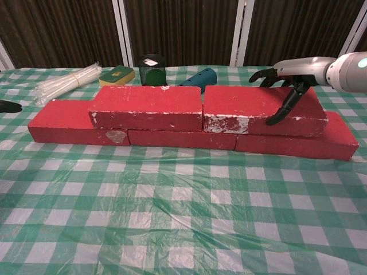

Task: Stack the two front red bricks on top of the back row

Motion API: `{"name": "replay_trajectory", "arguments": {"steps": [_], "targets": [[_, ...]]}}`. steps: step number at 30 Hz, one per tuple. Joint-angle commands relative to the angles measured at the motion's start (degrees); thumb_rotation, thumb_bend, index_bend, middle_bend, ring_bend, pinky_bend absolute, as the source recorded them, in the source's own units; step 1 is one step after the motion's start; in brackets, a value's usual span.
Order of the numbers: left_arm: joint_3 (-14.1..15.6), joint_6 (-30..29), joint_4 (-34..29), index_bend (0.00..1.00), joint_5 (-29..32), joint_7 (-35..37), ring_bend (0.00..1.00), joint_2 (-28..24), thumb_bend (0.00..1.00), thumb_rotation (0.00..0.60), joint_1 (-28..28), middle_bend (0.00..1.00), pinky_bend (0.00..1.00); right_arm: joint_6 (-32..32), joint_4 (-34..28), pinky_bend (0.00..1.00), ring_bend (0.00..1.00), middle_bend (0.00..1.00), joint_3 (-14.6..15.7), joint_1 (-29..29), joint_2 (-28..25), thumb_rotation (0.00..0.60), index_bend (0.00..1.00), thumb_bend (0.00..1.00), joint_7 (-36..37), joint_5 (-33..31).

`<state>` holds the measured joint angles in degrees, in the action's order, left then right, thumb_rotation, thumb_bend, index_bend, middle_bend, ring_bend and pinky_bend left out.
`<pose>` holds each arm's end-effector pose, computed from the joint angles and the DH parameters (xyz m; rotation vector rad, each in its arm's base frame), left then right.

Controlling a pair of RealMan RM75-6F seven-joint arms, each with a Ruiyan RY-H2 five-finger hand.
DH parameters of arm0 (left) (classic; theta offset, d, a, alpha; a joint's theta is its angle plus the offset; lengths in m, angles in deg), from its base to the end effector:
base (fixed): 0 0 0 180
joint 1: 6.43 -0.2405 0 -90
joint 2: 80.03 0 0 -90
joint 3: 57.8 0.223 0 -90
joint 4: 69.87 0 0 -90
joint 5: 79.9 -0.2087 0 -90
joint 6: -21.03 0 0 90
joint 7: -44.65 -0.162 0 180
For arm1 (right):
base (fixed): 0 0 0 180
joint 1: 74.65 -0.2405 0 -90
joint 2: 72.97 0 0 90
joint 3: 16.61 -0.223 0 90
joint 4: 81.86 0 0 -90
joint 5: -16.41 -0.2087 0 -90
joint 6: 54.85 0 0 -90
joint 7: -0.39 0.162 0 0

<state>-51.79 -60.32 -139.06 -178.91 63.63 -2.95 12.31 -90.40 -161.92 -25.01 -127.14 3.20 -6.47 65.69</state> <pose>-0.2690 0.2323 0.0677 -1.8193 -0.9462 -1.0992 -0.1540 -0.3945 0.0205 1.8440 -1.2143 0.7175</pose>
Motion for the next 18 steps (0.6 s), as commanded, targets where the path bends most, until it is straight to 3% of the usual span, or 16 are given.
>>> {"name": "replay_trajectory", "arguments": {"steps": [1, 7, 18], "targets": [[-0.02, 0.15, -0.14, 0.0, 0.13, 0.07, 0.0, -0.13, 0.29, 0.6, 0.02, 0.0, 0.0, -0.84, -0.14, 0.33, 0.14, 0.26, -0.13, 0.1, 0.17, 0.6, 0.06, 0.09, -0.13, 0.09], [0.02, 0.37, -0.27, 0.0, 0.09, 0.08, 0.0, -0.21, 0.29, 0.6, 0.1, 0.0, 0.0, -1.32, -0.63, 0.3, 0.09, 0.2, 0.02, 0.18, 0.08, 0.6, 0.01, 0.09, -0.57, -0.2], [0.16, 0.28, -0.37, 0.0, -0.19, 0.4, 0.0, -0.34, 0.29, 0.6, 0.13, 0.0, 0.0, -2.43, -2.59, 0.3, 0.09, 0.19, 0.48, 0.12, -0.64, 0.6, 0.0, 0.09, -2.28, -1.28]]}}
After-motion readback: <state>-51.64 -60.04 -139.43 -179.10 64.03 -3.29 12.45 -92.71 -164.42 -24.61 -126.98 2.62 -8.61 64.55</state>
